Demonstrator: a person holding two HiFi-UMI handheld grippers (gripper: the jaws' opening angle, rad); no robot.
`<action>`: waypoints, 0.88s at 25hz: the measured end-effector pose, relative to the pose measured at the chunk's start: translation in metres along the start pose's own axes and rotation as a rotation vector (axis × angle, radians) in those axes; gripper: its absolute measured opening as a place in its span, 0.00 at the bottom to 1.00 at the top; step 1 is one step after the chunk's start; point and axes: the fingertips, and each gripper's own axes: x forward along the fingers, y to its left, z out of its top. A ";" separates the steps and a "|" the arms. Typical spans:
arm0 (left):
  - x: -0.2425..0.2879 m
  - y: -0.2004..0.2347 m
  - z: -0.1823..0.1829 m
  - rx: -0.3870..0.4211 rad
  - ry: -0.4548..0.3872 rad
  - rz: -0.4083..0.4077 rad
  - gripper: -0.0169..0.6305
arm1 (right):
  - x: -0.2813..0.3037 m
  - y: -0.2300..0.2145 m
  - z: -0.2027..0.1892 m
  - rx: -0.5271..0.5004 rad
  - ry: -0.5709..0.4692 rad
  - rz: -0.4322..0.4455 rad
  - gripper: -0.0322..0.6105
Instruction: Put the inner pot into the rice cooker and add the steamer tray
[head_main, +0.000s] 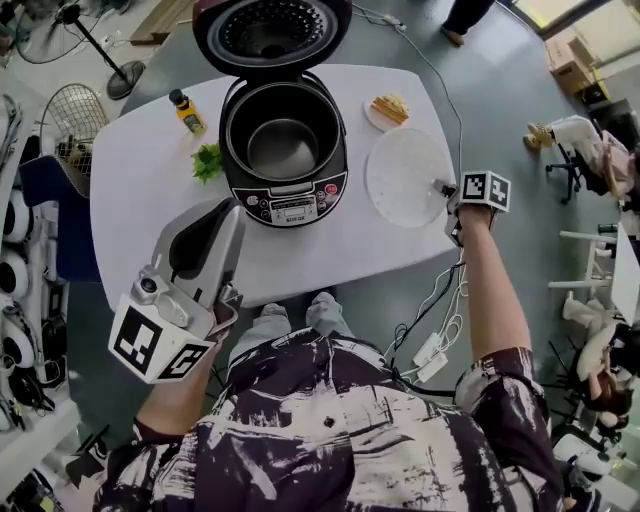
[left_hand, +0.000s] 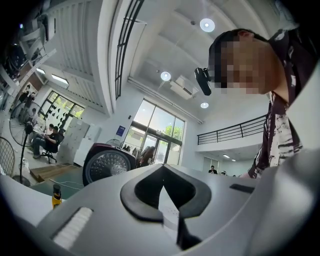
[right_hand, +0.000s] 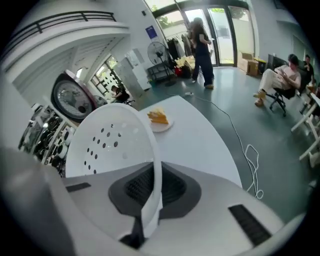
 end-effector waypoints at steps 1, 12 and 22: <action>-0.002 0.000 0.003 -0.001 -0.011 -0.003 0.03 | -0.011 0.020 0.020 -0.037 -0.026 0.024 0.05; -0.050 0.014 0.022 0.012 -0.047 0.056 0.03 | 0.029 0.262 0.097 -0.356 -0.016 0.166 0.05; -0.098 0.035 0.029 0.018 -0.052 0.141 0.03 | 0.100 0.284 0.078 -0.442 0.062 -0.049 0.05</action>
